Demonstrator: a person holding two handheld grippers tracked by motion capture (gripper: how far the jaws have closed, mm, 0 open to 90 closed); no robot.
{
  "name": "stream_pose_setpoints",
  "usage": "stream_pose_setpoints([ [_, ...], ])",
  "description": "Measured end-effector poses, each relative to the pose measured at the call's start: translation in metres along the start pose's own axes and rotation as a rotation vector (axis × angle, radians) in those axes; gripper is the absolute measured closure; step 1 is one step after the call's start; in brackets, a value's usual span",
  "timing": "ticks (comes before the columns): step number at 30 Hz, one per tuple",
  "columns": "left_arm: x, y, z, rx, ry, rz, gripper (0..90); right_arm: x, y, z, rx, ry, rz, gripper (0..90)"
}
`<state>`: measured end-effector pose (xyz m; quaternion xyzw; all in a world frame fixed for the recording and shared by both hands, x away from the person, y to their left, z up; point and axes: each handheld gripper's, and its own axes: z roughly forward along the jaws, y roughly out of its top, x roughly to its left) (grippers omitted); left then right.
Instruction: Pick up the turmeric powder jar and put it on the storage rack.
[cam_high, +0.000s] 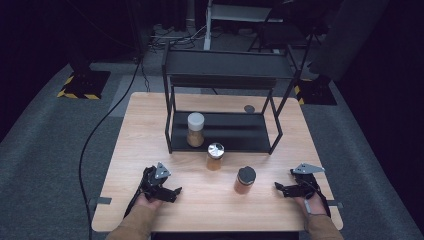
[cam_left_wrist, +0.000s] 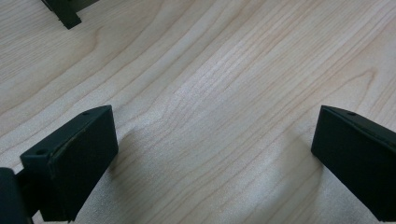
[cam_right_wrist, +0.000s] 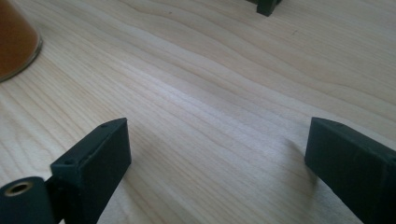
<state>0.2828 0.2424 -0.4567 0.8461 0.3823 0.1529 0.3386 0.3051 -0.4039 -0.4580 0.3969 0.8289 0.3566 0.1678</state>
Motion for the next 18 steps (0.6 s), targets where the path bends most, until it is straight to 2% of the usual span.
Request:
stream_pose_setpoints([
  [18,0.001,0.001,0.001,-0.002,0.004,-0.005,0.1,0.014,0.017,-0.019,-0.071,0.017,-0.038,6.7],
])
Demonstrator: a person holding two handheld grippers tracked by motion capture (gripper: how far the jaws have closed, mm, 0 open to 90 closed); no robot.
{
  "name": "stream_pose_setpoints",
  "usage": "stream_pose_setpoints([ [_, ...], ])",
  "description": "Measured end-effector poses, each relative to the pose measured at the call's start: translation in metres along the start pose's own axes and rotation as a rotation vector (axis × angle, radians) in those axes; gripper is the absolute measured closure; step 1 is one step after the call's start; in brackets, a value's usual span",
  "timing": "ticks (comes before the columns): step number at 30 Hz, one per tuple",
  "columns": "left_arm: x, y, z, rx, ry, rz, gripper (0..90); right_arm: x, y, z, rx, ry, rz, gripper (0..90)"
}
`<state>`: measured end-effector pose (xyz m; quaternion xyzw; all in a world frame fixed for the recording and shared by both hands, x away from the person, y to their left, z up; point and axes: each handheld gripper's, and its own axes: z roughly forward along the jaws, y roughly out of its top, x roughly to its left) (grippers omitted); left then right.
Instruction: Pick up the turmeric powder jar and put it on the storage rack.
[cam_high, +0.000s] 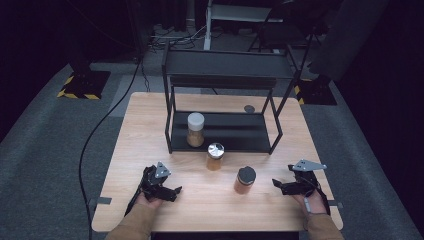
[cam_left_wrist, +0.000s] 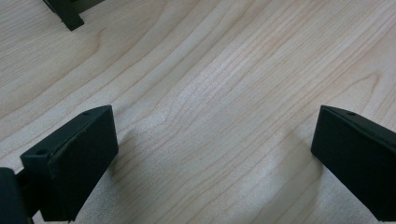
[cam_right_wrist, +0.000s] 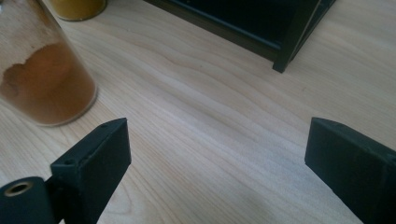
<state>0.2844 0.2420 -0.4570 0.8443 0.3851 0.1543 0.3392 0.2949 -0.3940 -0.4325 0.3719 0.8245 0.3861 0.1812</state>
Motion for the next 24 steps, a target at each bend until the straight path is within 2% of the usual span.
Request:
stream_pose_setpoints([
  [10,-0.001,0.0,0.0,0.001,0.002,-0.003,0.0,0.011,0.011,-0.013,-0.041,0.002,-0.02,6.7],
  [15,-0.001,0.0,0.0,0.001,0.003,-0.001,0.0,0.016,0.018,-0.018,-0.044,-0.007,-0.018,6.7],
  [24,-0.001,0.0,0.0,0.001,0.003,-0.003,0.1,0.022,0.036,-0.024,-0.077,0.01,-0.035,6.7],
])
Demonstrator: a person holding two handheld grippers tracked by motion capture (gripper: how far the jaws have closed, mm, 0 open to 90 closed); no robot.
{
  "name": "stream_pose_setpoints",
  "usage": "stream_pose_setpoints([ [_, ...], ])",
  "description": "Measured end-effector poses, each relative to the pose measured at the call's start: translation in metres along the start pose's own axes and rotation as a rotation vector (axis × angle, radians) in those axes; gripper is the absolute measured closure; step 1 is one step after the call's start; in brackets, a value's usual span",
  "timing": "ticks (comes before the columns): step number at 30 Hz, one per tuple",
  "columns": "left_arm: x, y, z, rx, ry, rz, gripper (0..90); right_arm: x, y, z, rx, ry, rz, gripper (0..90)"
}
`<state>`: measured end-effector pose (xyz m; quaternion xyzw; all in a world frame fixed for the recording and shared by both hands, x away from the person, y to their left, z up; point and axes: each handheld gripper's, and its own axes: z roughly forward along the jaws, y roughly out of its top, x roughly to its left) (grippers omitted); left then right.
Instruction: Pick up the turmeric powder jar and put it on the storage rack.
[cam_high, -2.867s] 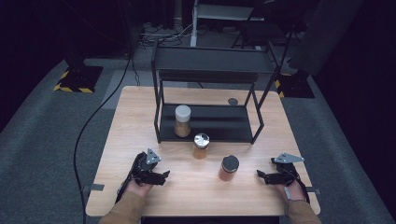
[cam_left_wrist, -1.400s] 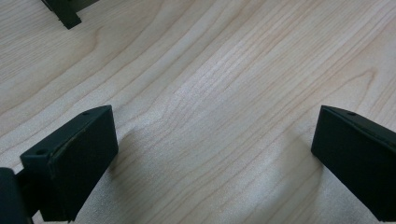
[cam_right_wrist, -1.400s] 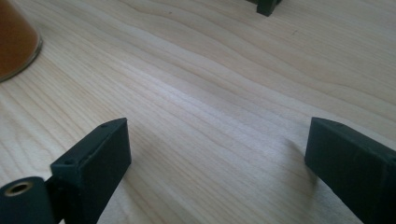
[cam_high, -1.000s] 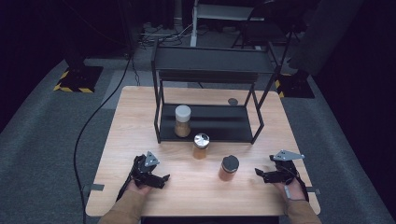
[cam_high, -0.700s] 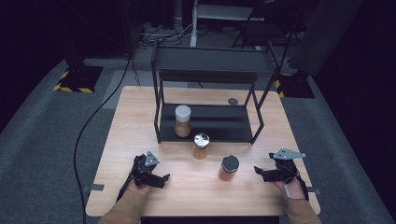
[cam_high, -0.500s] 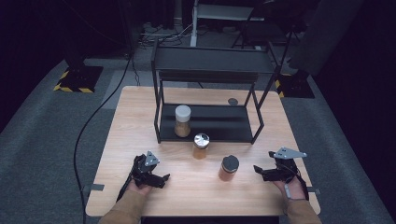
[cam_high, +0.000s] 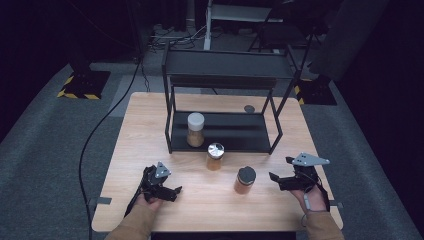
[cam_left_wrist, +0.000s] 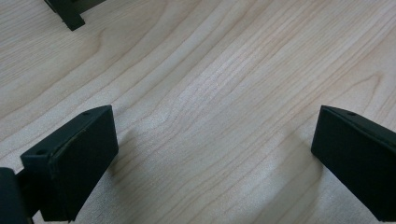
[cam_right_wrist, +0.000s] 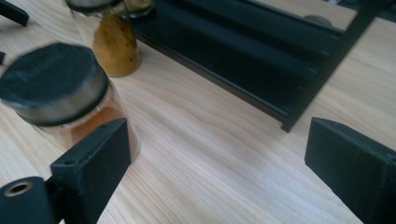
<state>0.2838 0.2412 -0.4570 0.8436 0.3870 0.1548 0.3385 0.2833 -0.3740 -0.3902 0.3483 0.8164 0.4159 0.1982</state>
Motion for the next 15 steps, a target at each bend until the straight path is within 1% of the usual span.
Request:
stream_pose_setpoints([
  [7,0.0,-0.001,-0.001,0.0,-0.004,0.002,0.2,0.006,0.019,0.006,-0.015,0.032,-0.013,6.8],
  [11,0.0,-0.001,-0.001,0.0,-0.004,0.003,0.2,0.008,0.029,0.015,-0.009,0.056,-0.034,6.8],
  [14,0.0,-0.001,-0.001,-0.002,-0.004,0.003,0.2,0.008,0.034,0.022,-0.008,0.079,-0.039,6.8],
  [15,0.0,-0.001,-0.001,-0.002,-0.004,0.003,0.2,0.008,0.034,0.022,-0.008,0.079,-0.039,6.8],
])
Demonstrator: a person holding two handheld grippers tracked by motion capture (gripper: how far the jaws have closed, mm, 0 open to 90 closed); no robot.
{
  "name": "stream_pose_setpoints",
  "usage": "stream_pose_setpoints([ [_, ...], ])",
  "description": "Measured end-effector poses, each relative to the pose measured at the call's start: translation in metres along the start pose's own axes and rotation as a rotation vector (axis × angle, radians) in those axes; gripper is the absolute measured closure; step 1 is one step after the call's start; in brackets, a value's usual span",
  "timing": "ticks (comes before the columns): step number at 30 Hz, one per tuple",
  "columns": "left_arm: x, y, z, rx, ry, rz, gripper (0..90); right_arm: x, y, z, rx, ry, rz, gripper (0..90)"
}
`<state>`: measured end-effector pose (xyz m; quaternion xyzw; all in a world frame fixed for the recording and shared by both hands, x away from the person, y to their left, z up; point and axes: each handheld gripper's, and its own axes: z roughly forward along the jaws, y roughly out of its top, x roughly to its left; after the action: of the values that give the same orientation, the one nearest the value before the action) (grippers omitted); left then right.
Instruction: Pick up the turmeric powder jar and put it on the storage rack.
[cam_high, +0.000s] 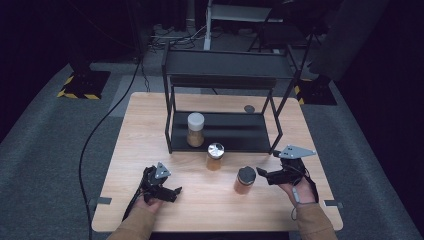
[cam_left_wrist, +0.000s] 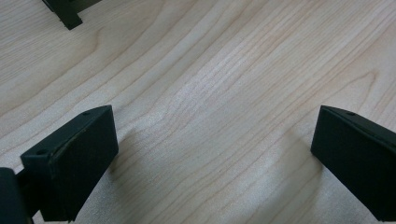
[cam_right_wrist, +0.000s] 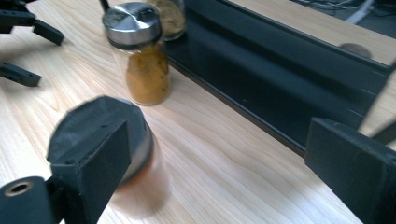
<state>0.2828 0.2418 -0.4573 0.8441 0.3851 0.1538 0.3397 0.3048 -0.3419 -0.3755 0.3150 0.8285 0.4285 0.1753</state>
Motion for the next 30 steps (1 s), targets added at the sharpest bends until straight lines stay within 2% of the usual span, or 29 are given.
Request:
stream_pose_setpoints([
  [15,0.0,0.0,0.0,-0.001,0.002,-0.002,0.3,0.001,0.03,0.029,-0.001,0.083,-0.051,6.8],
  [30,0.0,0.0,0.0,0.001,0.003,-0.004,0.3,0.012,0.055,0.054,0.022,0.14,-0.098,6.7],
])
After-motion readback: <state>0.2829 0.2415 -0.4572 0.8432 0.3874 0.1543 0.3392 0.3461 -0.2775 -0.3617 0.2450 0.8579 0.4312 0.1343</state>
